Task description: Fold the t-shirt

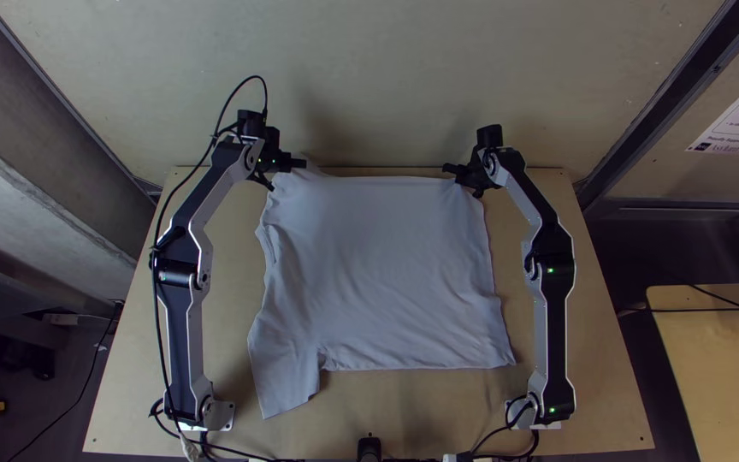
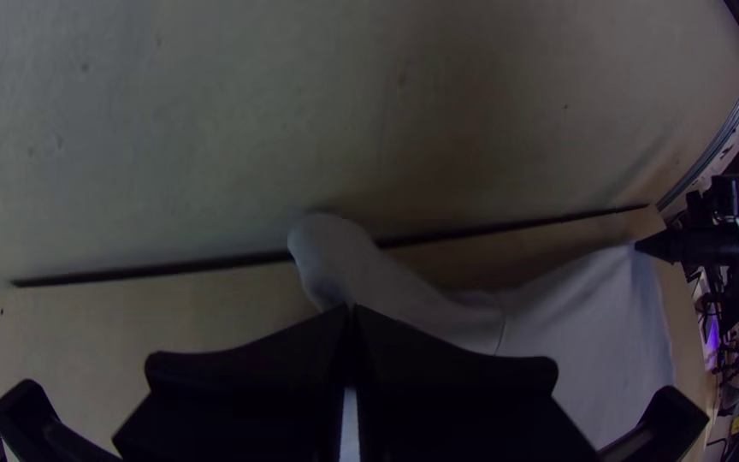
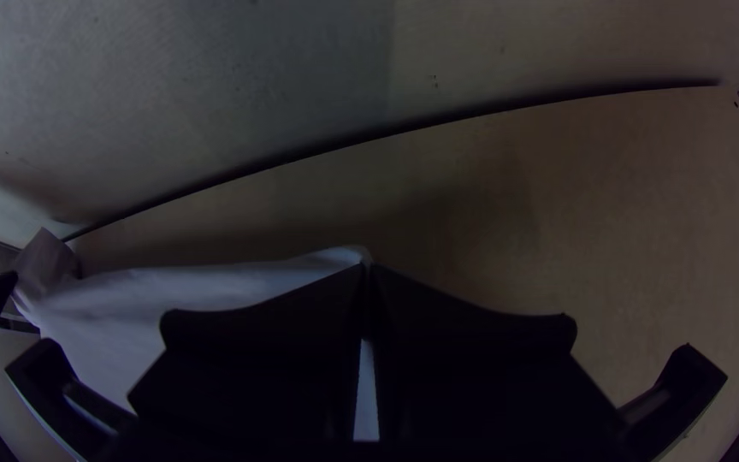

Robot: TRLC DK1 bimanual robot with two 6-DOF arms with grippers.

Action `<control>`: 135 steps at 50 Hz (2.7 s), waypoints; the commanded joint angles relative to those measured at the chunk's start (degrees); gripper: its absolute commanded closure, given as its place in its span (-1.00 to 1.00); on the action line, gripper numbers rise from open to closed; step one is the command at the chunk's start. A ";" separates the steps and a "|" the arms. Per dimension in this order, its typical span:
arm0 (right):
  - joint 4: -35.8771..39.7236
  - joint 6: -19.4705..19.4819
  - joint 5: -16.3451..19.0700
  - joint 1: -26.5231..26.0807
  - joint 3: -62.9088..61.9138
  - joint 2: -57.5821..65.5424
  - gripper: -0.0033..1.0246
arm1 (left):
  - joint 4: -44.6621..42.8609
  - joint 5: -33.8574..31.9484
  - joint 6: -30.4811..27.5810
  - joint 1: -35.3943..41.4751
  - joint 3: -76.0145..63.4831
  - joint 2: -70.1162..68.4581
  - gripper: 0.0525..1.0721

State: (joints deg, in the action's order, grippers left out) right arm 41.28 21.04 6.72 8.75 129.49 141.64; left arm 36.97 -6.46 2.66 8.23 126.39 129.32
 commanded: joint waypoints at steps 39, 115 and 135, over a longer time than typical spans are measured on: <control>7.06 -1.09 -4.52 1.00 -12.51 -15.35 0.94 | -6.30 -0.92 1.39 -2.87 -31.91 -19.89 0.95; -1.73 0.50 -9.27 0.47 -52.85 -37.93 -0.93 | -17.02 0.66 4.73 1.26 -65.39 -41.95 -0.90; 3.20 -0.03 -9.09 -3.57 -56.98 -59.82 -0.93 | 2.84 -1.10 1.65 -1.20 -55.28 -49.34 -0.92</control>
State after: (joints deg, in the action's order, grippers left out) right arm 42.33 20.78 -2.13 5.96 74.35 86.83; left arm 35.79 -6.76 5.37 7.66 68.29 82.54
